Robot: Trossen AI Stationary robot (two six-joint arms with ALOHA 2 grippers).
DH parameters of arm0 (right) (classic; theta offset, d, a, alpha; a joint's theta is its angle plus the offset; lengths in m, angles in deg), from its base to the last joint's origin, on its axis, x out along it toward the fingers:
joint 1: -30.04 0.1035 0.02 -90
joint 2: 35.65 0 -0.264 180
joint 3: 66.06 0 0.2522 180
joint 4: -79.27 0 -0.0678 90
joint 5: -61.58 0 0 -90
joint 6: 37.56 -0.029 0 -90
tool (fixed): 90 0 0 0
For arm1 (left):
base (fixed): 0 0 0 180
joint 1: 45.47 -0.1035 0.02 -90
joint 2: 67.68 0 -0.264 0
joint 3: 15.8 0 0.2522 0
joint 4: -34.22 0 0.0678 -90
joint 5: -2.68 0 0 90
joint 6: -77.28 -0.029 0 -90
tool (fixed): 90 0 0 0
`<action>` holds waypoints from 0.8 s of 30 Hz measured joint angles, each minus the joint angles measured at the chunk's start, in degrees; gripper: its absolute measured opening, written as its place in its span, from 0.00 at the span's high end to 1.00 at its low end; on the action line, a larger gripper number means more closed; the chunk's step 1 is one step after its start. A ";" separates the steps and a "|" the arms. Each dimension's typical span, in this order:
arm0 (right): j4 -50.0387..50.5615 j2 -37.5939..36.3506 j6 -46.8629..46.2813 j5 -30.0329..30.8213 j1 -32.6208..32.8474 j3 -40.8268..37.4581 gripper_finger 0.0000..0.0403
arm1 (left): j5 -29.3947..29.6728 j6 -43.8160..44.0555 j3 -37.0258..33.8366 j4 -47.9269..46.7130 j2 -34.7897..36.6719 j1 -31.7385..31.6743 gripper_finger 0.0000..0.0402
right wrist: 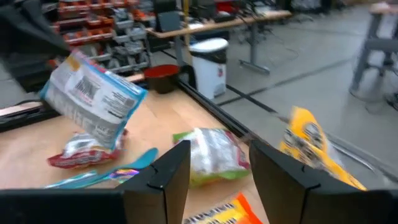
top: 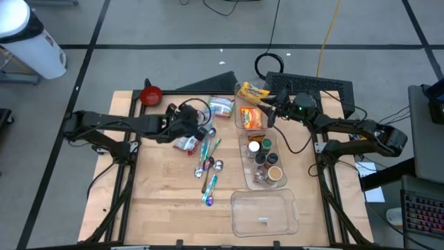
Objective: Pick & Place Food Item
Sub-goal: Put the blue noodle pack into the top transparent bin
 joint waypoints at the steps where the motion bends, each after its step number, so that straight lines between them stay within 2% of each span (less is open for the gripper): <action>1: -0.77 0.00 0.45 0.01 1.07 0.00 0.61 | 0.55 -0.55 0.59 0.19 0.00 0.88 0.99; 5: -2.83 -0.01 0.78 -0.09 5.44 0.59 0.62 | 0.50 -3.44 2.26 0.71 -0.02 3.92 0.99; 10: -0.65 -0.02 2.49 -0.15 11.17 3.48 0.60 | -1.31 -8.36 2.32 5.53 -0.07 6.74 0.99; 16: 10.11 0.02 6.05 -0.18 18.85 9.29 0.47 | -9.03 -12.37 2.32 9.98 -0.07 8.55 0.99; 20: 8.88 0.50 7.80 -0.15 23.71 10.12 0.40 | -13.39 -13.71 2.32 11.10 -0.50 9.84 0.99; 24: 4.25 1.80 8.07 -0.14 26.87 10.19 0.38 | -16.41 -16.43 2.32 13.79 -1.62 10.70 0.99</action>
